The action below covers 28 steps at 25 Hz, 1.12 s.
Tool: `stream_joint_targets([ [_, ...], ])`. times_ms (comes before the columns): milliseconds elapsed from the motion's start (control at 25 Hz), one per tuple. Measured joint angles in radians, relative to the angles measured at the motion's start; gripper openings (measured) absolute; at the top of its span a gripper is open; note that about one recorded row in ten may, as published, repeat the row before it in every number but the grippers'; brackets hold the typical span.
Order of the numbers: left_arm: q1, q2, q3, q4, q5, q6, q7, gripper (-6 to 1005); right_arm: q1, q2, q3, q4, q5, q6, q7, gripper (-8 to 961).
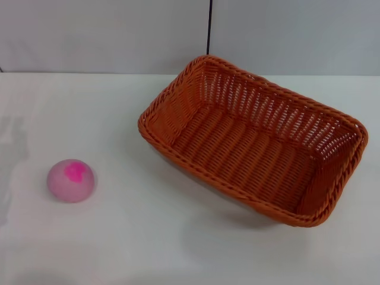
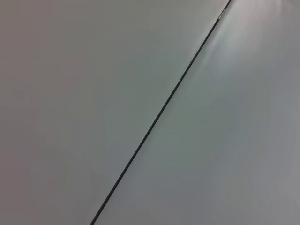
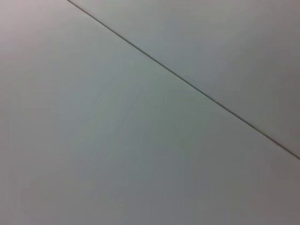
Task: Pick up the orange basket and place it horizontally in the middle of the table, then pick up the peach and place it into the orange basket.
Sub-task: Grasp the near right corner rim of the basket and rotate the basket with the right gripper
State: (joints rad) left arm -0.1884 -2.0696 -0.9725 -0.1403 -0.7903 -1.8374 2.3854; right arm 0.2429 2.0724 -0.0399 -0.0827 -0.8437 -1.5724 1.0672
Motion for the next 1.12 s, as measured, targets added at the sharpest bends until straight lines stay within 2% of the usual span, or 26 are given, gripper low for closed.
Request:
stream_joint_targets([
  [120,0.0,-0.001,0.0,-0.001,-0.003,0.001,0.0,256,-0.002,0.0,0.0,0.001,0.0,0.0,0.001,388],
  [520,0.002,-0.003,-0.006,-0.002,-0.007,0.007,0.0,487,-0.005,0.001,0.0,0.001,0.0,0.0,0.002,414],
  [640,0.005,-0.003,-0.008,-0.002,-0.009,0.008,0.0,639,-0.005,0.002,0.0,0.001,0.0,0.0,0.002,421],
  [960,0.006,-0.003,-0.008,-0.002,-0.009,0.008,0.0,731,-0.007,0.001,-0.008,-0.005,-0.012,-0.003,0.002,442],
  [1120,0.006,-0.003,-0.008,-0.002,-0.009,0.008,-0.004,754,-0.011,-0.001,-0.015,-0.063,-0.081,-0.018,0.019,452],
])
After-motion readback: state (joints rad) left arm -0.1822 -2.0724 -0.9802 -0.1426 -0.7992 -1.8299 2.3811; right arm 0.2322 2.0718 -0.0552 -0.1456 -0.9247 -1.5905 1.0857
